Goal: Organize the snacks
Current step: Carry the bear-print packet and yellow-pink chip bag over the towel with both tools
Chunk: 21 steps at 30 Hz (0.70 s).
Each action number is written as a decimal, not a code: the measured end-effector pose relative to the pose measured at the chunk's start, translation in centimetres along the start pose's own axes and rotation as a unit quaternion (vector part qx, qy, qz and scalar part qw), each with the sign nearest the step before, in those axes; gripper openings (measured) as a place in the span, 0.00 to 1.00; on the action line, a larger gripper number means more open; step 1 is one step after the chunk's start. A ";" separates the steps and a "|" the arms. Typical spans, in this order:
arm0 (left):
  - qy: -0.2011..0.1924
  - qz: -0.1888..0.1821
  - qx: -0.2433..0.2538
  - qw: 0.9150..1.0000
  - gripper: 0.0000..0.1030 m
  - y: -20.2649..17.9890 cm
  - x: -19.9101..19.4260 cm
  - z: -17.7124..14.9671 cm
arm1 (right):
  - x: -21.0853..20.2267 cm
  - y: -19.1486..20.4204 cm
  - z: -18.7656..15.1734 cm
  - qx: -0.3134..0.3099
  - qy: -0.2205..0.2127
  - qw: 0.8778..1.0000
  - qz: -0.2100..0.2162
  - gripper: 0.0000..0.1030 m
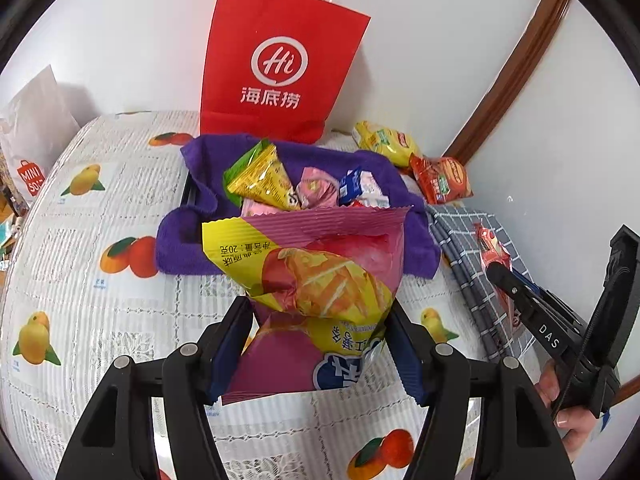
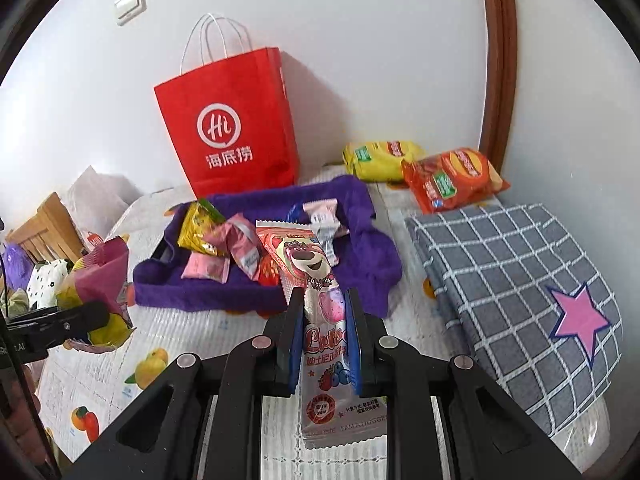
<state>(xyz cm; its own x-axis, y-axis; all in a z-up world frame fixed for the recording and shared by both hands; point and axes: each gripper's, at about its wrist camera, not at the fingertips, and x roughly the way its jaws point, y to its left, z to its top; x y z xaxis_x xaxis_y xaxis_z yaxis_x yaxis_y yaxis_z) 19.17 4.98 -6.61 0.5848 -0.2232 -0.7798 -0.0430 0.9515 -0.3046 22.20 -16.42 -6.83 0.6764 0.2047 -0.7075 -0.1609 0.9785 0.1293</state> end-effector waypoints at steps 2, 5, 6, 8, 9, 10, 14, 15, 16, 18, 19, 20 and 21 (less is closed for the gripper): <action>-0.004 0.000 -0.002 1.000 0.62 -0.3 0.0 0.2 | -0.1 0.0 0.3 -0.003 -0.002 1.000 0.003 0.19; -0.009 0.000 -0.005 1.000 0.62 -0.6 0.0 0.4 | -0.1 0.1 0.5 -0.008 -0.003 1.000 0.006 0.19; -0.012 0.001 -0.006 1.000 0.62 -0.7 0.0 0.5 | -0.1 0.1 0.5 -0.009 -0.004 1.000 0.007 0.19; -0.014 0.001 -0.009 1.000 0.62 -0.7 -0.1 0.7 | -0.1 0.1 0.6 -0.010 -0.003 1.000 0.010 0.19; -0.016 0.001 -0.011 1.000 0.62 -0.6 -0.1 0.8 | 0.0 0.1 0.6 -0.010 -0.003 1.000 0.012 0.19; -0.017 0.003 -0.012 1.000 0.62 -0.6 -0.2 0.9 | 0.0 0.1 0.6 -0.009 -0.003 1.000 0.013 0.19; -0.022 0.005 -0.015 1.000 0.62 -0.5 -0.6 1.3 | 0.1 -0.2 1.1 -0.007 -0.004 1.000 0.016 0.19; -0.025 0.006 -0.015 1.000 0.62 -0.5 -0.7 1.6 | 0.2 -0.3 1.3 -0.006 -0.004 1.000 0.017 0.19; -0.026 0.007 -0.015 1.000 0.62 -0.5 -0.8 1.7 | 0.3 -0.4 1.4 -0.004 -0.005 1.000 0.018 0.19; -0.027 0.010 -0.014 0.999 0.62 -0.5 -0.9 2.1 | 0.6 -0.7 2.0 0.003 -0.005 1.000 0.019 0.19; -0.027 0.011 -0.012 1.000 0.62 -0.5 -0.8 2.4 | 0.8 -0.8 2.3 0.007 -0.005 1.000 0.020 0.19; -0.026 0.013 -0.011 1.000 0.62 -0.5 -0.8 2.7 | 1.0 -0.9 2.6 0.011 -0.005 1.000 0.023 0.19; -0.025 0.015 -0.009 1.000 0.62 -0.5 -0.7 3.1 | 1.3 -1.1 3.1 0.015 -0.004 1.000 0.026 0.19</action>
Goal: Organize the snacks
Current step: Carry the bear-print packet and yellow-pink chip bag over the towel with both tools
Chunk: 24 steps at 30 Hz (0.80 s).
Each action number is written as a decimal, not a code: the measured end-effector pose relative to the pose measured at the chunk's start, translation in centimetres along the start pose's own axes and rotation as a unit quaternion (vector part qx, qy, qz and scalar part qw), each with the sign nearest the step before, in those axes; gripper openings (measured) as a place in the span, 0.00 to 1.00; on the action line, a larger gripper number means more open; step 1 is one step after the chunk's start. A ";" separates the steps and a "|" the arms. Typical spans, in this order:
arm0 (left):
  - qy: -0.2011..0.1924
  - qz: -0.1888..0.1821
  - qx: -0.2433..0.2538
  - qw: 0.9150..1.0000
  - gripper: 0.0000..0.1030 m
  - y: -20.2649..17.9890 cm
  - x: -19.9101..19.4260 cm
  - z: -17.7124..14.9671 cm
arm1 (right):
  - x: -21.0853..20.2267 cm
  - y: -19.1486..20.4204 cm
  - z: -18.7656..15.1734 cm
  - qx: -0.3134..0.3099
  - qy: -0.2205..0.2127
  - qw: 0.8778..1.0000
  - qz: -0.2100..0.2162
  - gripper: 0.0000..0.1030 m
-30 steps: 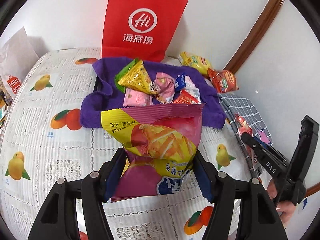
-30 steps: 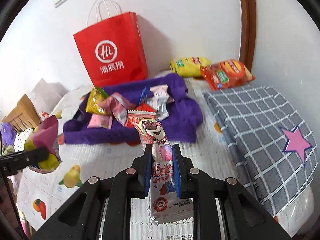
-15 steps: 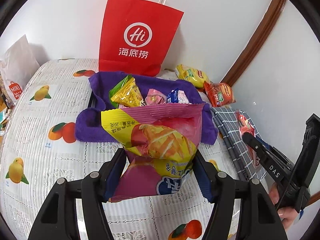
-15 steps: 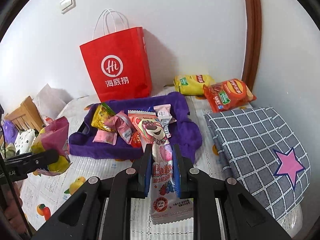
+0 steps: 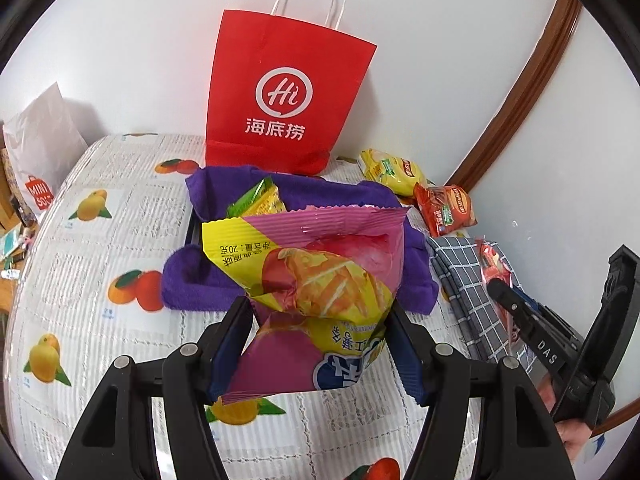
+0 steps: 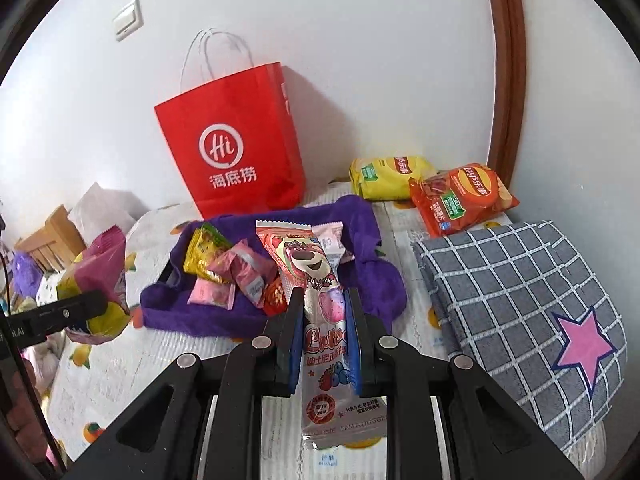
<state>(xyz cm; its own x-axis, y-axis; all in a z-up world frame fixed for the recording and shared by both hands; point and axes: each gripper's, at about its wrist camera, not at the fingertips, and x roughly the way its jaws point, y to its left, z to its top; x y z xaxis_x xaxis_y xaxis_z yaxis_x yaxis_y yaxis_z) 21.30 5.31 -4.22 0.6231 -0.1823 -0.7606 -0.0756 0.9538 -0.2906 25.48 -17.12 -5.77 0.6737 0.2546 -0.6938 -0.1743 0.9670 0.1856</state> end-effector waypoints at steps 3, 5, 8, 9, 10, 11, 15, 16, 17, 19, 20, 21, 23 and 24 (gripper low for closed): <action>0.000 0.000 0.003 1.000 0.62 0.0 0.5 1.3 | 1.1 -0.3 1.3 0.010 0.003 1.000 0.002 0.19; 0.001 -0.001 0.004 1.000 0.62 0.1 0.8 2.2 | 1.8 -0.6 2.2 0.017 0.004 1.000 0.004 0.19; 0.002 -0.003 0.010 1.000 0.62 0.0 1.6 3.7 | 2.9 -1.0 3.3 0.026 0.005 1.000 0.005 0.19; 0.004 -0.003 0.014 1.000 0.62 0.0 2.0 4.4 | 3.3 -1.2 3.6 0.028 0.007 1.000 0.006 0.19; 0.005 -0.003 0.015 1.000 0.62 0.0 2.3 4.8 | 3.7 -1.3 3.9 0.031 0.008 0.999 0.006 0.19; 0.006 -0.004 0.017 1.000 0.62 0.0 2.6 5.3 | 4.1 -1.4 4.2 0.033 0.009 0.999 0.006 0.19; 0.005 -0.010 0.021 1.000 0.62 0.2 3.5 6.9 | 6.2 -1.5 5.4 0.043 0.014 0.999 0.008 0.19; 0.004 -0.012 0.021 1.000 0.62 0.4 3.7 7.4 | 6.8 -1.5 5.7 0.046 0.016 0.999 0.009 0.19; 0.003 -0.013 0.021 1.000 0.62 0.5 3.9 7.8 | 7.4 -1.5 5.9 0.049 0.018 0.999 0.008 0.19; 0.001 -0.013 0.021 1.000 0.62 0.7 4.3 8.3 | 8.5 -1.5 6.2 0.054 0.024 0.998 0.011 0.19; 0.000 -0.013 0.020 1.000 0.62 0.9 4.5 8.6 | 9.3 -1.6 6.3 0.063 0.028 0.997 0.021 0.19; 0.001 -0.011 0.018 1.000 0.62 1.1 4.8 8.9 | 9.8 -1.7 6.3 0.069 0.032 0.997 0.027 0.19; 0.003 -0.013 0.017 1.000 0.62 1.5 5.6 9.3 | 10.9 -1.6 6.2 0.078 0.039 0.996 0.032 0.19; 0.005 -0.016 0.016 1.000 0.62 1.6 5.9 9.4 | 11.6 -1.5 6.1 0.079 0.042 0.995 0.034 0.19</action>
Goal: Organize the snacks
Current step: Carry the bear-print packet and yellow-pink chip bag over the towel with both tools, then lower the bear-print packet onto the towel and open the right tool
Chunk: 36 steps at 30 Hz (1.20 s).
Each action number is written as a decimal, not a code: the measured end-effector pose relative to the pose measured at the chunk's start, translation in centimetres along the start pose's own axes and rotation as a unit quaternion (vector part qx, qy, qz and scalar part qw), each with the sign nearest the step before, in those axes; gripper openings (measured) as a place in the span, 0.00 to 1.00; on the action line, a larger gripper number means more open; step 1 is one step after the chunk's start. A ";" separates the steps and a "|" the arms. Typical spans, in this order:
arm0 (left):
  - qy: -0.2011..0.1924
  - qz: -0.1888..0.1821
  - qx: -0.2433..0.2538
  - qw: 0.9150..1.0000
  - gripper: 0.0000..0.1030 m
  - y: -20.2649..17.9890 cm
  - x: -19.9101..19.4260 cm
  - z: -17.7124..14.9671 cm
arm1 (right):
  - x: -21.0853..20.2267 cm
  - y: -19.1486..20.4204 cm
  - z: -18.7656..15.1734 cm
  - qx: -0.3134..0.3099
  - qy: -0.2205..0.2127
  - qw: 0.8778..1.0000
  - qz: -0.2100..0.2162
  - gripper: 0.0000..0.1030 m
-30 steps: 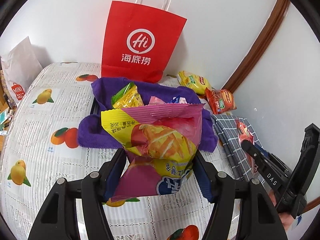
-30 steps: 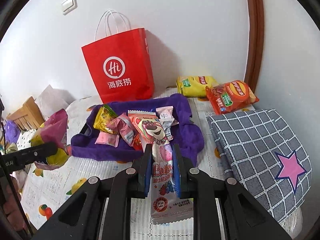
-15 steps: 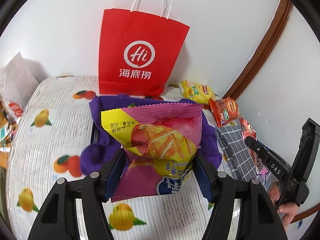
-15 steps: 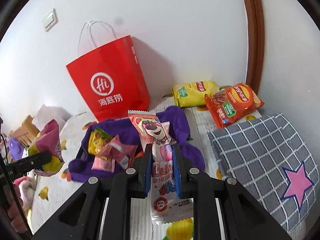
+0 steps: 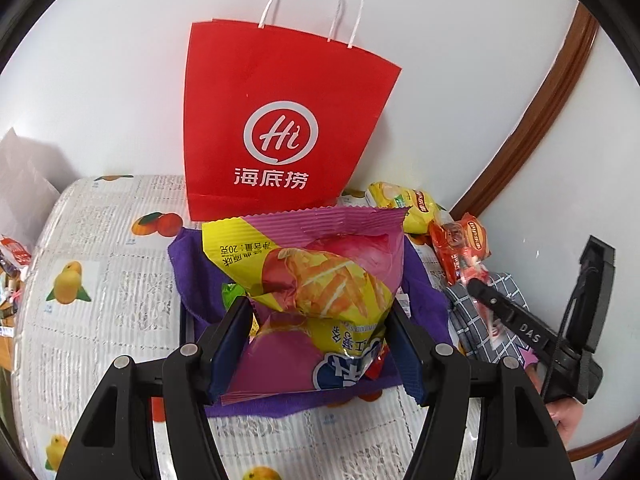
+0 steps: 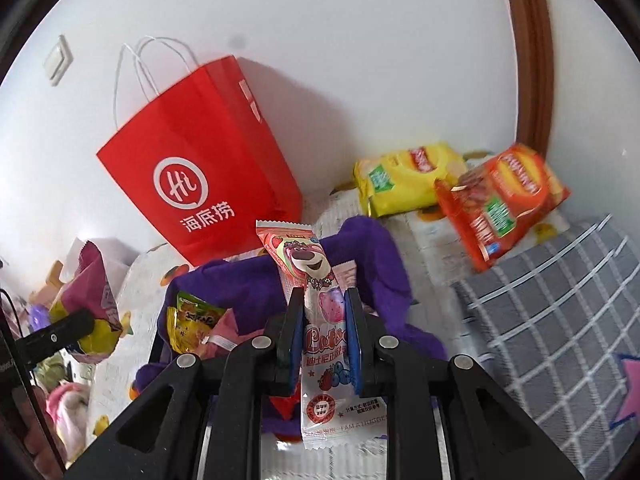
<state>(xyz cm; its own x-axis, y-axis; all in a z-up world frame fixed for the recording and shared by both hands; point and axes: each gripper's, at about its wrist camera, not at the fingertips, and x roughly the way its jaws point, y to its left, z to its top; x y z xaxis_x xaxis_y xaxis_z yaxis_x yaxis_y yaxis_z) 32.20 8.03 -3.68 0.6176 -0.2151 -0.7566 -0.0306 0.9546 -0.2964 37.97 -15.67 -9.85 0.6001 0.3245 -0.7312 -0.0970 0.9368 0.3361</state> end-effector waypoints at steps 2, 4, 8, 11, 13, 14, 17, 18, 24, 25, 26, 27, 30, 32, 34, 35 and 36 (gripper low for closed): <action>0.008 -0.007 -0.003 1.000 0.62 0.4 1.0 0.4 | 1.2 0.1 -0.1 0.002 0.007 1.000 0.002 0.19; 0.010 -0.008 -0.006 1.000 0.62 0.8 1.7 0.8 | 2.5 0.1 -0.1 0.002 0.015 1.000 0.003 0.19; 0.014 -0.016 -0.013 1.000 0.62 1.5 2.8 1.3 | 4.3 0.0 -0.5 -0.001 0.025 1.000 -0.003 0.19; 0.014 -0.008 -0.011 1.000 0.62 1.7 3.5 1.3 | 5.2 -0.6 -1.2 0.003 0.034 0.999 -0.003 0.19; 0.015 -0.005 -0.009 1.000 0.62 1.8 4.0 1.2 | 5.6 -0.7 -1.7 0.002 0.037 0.999 -0.002 0.19; 0.016 -0.007 -0.009 1.000 0.62 1.9 4.1 1.2 | 5.9 -0.8 -1.9 0.001 0.040 0.999 -0.003 0.19; 0.020 -0.004 -0.012 1.000 0.62 2.1 4.7 1.0 | 6.9 -1.1 -2.4 0.003 0.050 0.999 -0.006 0.19; 0.023 -0.004 -0.013 1.000 0.62 2.2 4.8 0.9 | 7.1 -1.2 -2.5 0.005 0.053 0.999 -0.006 0.19; 0.025 -0.007 -0.015 1.000 0.62 2.2 5.1 0.8 | 7.7 -1.0 -2.9 -0.005 0.053 0.999 -0.009 0.21; 0.026 -0.009 -0.013 1.000 0.62 2.1 5.2 0.7 | 7.7 -0.9 -3.0 -0.010 0.052 0.999 -0.012 0.21; 0.027 -0.012 -0.011 1.000 0.62 2.0 5.2 0.7 | 7.7 -0.8 -3.1 -0.014 0.051 0.998 -0.016 0.23; 0.028 -0.014 -0.009 0.999 0.62 1.8 5.3 0.6 | 7.7 -0.8 -3.1 -0.016 0.052 0.998 -0.017 0.23; 0.032 -0.021 -0.004 0.999 0.62 1.2 5.6 0.4 | 7.5 -0.8 -3.1 -0.019 0.048 0.999 -0.016 0.25; 0.033 -0.024 -0.001 0.999 0.62 0.8 5.8 0.3 | 7.2 -0.8 -3.0 -0.020 0.046 0.999 -0.014 0.31; 0.032 -0.032 0.001 0.999 0.62 0.4 6.0 0.2 | 6.7 -0.7 -2.9 -0.022 0.038 0.999 -0.012 0.37; 0.030 -0.035 0.001 0.999 0.62 0.2 6.0 0.2 | 6.5 -0.7 -2.8 -0.024 0.033 0.999 -0.012 0.41; 0.030 -0.037 0.003 0.999 0.62 0.0 6.1 0.1 | 6.1 -0.6 -2.8 -0.026 0.029 0.999 -0.012 0.44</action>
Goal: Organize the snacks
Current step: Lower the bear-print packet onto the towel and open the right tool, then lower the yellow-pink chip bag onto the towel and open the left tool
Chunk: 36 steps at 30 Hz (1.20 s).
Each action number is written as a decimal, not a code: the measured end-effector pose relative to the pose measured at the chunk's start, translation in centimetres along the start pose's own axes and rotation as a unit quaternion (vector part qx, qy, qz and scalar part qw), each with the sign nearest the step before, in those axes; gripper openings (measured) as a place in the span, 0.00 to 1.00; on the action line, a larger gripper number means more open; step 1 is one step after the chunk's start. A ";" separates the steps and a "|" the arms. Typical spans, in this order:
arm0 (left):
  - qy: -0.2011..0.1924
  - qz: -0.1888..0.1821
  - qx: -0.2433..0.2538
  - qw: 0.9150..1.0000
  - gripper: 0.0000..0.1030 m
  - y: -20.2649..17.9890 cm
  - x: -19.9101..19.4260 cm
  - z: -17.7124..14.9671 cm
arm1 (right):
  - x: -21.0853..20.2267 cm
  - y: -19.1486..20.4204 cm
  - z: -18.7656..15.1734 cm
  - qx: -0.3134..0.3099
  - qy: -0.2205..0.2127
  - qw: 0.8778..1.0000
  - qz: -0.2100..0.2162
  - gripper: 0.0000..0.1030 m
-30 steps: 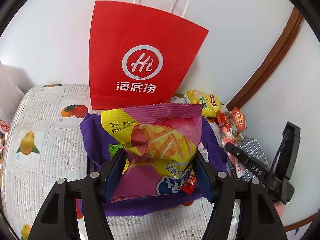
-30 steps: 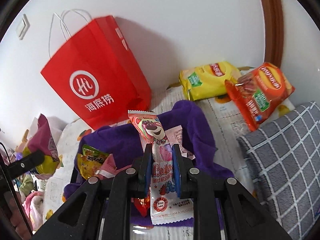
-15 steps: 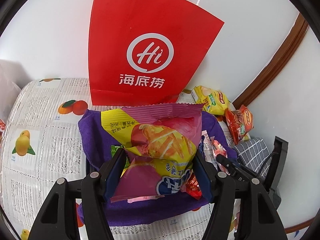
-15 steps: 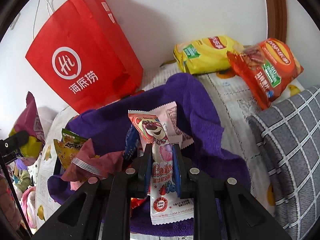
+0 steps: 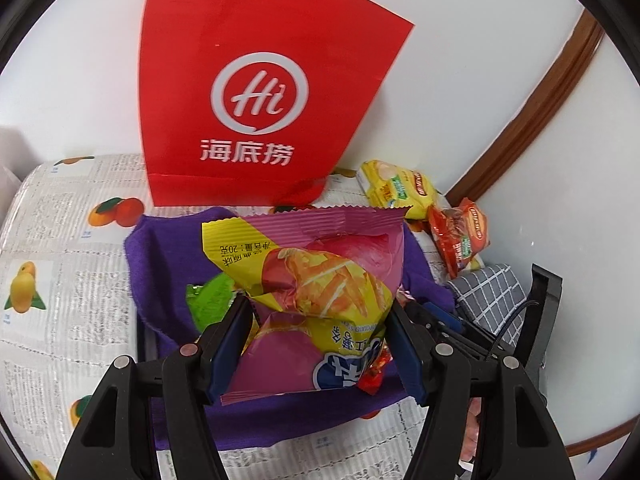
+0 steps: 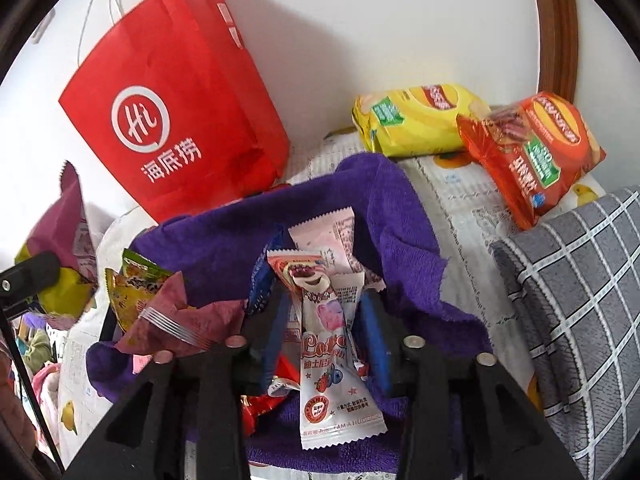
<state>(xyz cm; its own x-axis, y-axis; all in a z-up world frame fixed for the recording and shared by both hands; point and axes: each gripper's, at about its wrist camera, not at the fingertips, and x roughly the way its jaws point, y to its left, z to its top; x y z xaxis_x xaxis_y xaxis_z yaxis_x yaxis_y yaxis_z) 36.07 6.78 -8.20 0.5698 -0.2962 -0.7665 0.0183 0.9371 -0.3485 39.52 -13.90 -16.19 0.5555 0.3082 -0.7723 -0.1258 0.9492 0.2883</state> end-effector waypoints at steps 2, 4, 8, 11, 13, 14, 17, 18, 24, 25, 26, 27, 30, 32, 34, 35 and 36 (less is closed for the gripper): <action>0.000 -0.004 0.004 1.000 0.62 -0.3 0.3 -0.1 | -0.4 0.1 0.1 -0.003 -0.006 1.000 -0.001 0.45; 0.003 -0.007 0.004 1.000 0.62 -0.6 0.5 -0.2 | -0.7 0.1 0.3 -0.004 -0.011 1.000 -0.002 0.46; 0.007 -0.007 0.006 1.000 0.62 -0.8 0.9 -0.3 | -1.2 0.0 0.4 -0.004 -0.012 1.000 -0.001 0.50; 0.007 -0.006 0.009 1.000 0.62 -1.0 0.9 -0.4 | -1.7 0.0 0.6 -0.009 -0.019 1.000 -0.005 0.50; 0.009 -0.002 0.010 1.000 0.62 -1.1 1.0 -0.3 | -2.1 -0.1 0.7 -0.011 -0.024 1.000 -0.009 0.50; 0.011 -0.002 0.010 1.000 0.62 -1.2 1.1 -0.3 | -2.2 -0.1 0.7 -0.012 -0.027 1.000 -0.010 0.50; 0.014 -0.005 0.008 1.000 0.62 -1.7 1.4 0.0 | -2.6 -0.4 0.9 -0.013 -0.032 0.999 -0.012 0.50; 0.016 -0.008 0.008 1.000 0.62 -1.9 1.6 0.2 | -2.8 -0.5 0.9 -0.012 -0.034 0.999 -0.012 0.50; 0.021 -0.017 0.018 0.999 0.62 -3.9 3.2 1.1 | -3.4 -1.5 1.1 0.007 -0.041 0.999 -0.004 0.50; 0.023 -0.018 0.018 0.999 0.62 -4.0 3.5 1.1 | -3.4 -1.7 1.1 0.009 -0.041 0.999 -0.004 0.50; 0.025 -0.018 0.018 0.999 0.62 -4.2 4.0 1.2 | -3.4 -1.7 1.1 0.009 -0.040 0.999 -0.004 0.50; 0.027 -0.018 0.018 0.999 0.62 -4.3 4.3 1.3 | -3.4 -1.8 1.2 0.009 -0.039 0.999 -0.004 0.50; 0.034 -0.015 0.017 0.999 0.62 -4.4 5.5 1.5 | -3.2 -1.8 1.2 0.007 -0.035 0.999 -0.008 0.50; 0.042 -0.021 0.015 0.999 0.62 -4.4 6.1 1.7 | -3.1 -1.7 1.2 0.005 -0.034 0.999 -0.009 0.50; 0.047 -0.020 0.016 0.999 0.62 -4.5 6.7 1.8 | -3.1 -1.6 1.2 0.001 -0.034 0.999 -0.010 0.50; 0.048 -0.017 0.018 0.999 0.62 -4.6 6.9 1.9 | -3.2 -1.5 1.1 0.000 -0.034 0.999 -0.010 0.50; 0.048 -0.015 0.019 0.999 0.62 -4.6 7.1 1.8 | -3.2 -1.6 1.1 -0.001 -0.034 0.999 -0.010 0.50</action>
<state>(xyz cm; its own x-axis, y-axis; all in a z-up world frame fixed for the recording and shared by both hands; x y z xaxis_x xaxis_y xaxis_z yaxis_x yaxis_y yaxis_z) 41.50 0.76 -11.03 0.4873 -0.3394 -0.8046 0.0664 0.9331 -0.3534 38.89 -16.47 -13.58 0.6129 0.2844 -0.7372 -0.1161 0.9553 0.2720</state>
